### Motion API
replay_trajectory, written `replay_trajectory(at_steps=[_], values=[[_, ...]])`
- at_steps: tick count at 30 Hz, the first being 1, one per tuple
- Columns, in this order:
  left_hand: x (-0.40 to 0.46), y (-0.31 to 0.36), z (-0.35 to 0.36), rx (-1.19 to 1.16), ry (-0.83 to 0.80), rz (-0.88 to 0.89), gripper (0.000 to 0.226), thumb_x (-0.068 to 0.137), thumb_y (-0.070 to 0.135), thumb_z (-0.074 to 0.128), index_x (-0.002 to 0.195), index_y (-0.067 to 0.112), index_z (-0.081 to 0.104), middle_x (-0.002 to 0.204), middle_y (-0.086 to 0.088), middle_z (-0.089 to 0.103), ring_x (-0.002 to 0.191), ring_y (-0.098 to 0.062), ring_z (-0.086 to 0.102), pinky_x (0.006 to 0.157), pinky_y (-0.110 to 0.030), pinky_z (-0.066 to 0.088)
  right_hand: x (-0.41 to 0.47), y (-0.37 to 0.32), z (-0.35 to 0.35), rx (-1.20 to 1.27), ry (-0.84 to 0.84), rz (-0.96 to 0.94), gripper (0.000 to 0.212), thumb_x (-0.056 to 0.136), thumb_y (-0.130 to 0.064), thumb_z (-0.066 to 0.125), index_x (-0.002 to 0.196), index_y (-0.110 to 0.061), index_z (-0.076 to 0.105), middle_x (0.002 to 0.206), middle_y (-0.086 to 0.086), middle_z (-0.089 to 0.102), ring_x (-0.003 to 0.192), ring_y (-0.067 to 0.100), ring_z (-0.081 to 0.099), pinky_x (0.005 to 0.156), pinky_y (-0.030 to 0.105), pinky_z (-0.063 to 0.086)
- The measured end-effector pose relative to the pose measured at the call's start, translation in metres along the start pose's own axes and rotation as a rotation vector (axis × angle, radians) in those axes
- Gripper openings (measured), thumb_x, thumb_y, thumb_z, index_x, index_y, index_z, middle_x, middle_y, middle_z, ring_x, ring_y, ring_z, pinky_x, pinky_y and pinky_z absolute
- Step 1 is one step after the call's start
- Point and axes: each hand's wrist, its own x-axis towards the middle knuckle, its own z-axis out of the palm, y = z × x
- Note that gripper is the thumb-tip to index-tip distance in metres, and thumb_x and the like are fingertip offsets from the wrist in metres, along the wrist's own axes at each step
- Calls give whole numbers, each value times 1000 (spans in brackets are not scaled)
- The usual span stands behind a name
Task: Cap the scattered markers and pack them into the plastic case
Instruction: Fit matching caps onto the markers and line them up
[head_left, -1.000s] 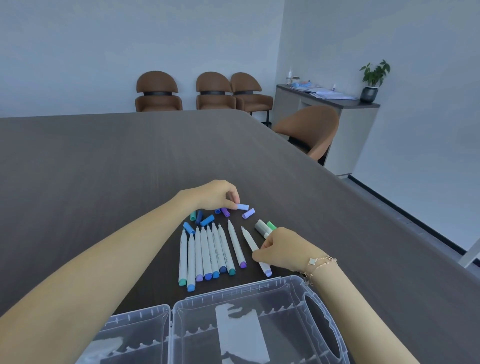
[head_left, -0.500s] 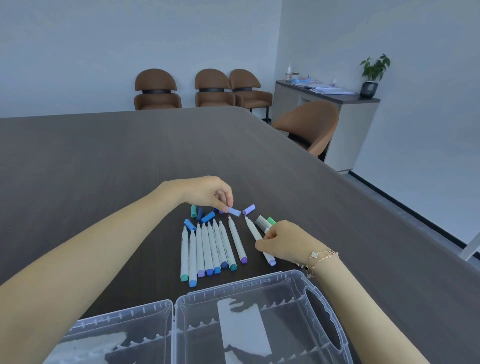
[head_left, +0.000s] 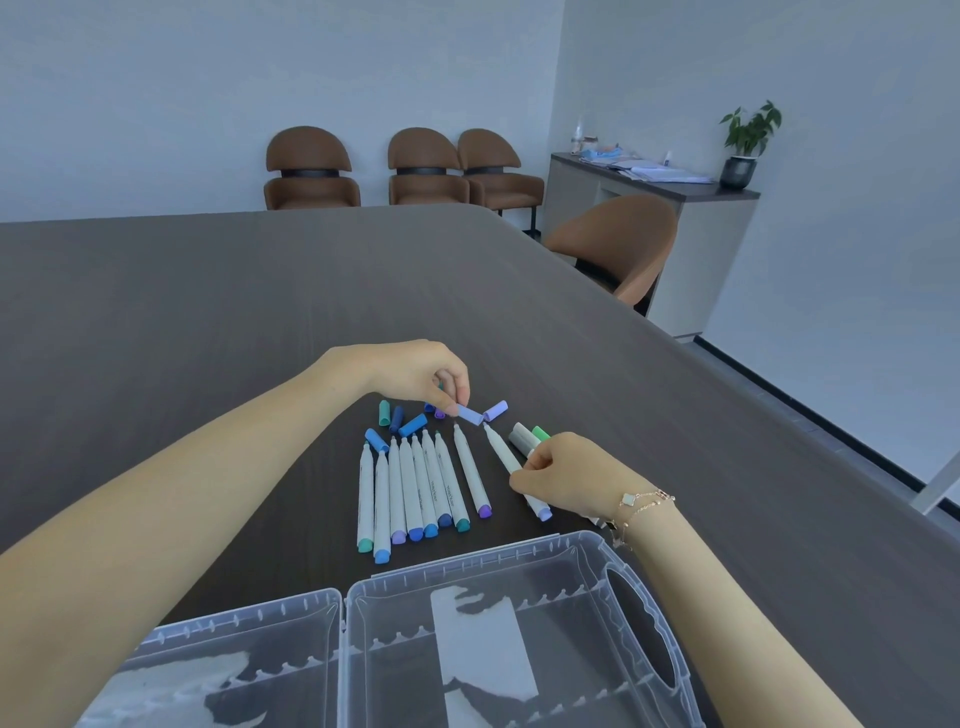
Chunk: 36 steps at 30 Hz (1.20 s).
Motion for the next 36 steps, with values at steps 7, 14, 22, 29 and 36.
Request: replay_trajectory(at_steps=[7, 14, 22, 29, 36], values=[[2, 5, 7, -36, -15, 36, 14, 87, 17, 66, 101, 18, 68, 89, 16, 66, 84, 2, 63, 80, -14, 46, -4, -2, -3, 12, -6, -27, 27, 92, -29, 54, 103, -9, 69, 107, 13, 66, 66, 10, 48, 62, 12, 41], [3, 13, 9, -168, 95, 52, 22, 90, 21, 61, 110, 25, 69, 102, 13, 68, 93, -3, 65, 84, -19, 51, -7, -8, -6, 63, -172, -2, 26, 92, -29, 54, 101, -9, 67, 78, 4, 52, 62, 10, 43, 49, 15, 38], [7, 29, 12, -461, 184, -74, 19, 84, 31, 68, 100, 22, 74, 86, 7, 74, 79, -2, 69, 64, -11, 51, -8, -14, -2, 234, -235, 55, 23, 96, -29, 50, 97, -10, 63, 63, -3, 47, 48, 8, 33, 44, 15, 31], [7, 35, 21, -543, 165, -142, 21, 84, 26, 69, 102, 16, 73, 91, 4, 73, 76, -3, 69, 64, -10, 52, -12, -21, -1, 524, -326, 166, 13, 98, -16, 48, 93, -5, 52, 60, 1, 37, 35, 7, 28, 39, 13, 27], [2, 34, 21, -452, 161, -175, 22, 84, 31, 69, 100, 18, 75, 91, 0, 74, 82, -9, 71, 77, -20, 56, -12, -23, -1, 511, -270, 189, 13, 97, -17, 47, 92, -6, 53, 59, 2, 38, 39, 7, 29, 37, 13, 28]])
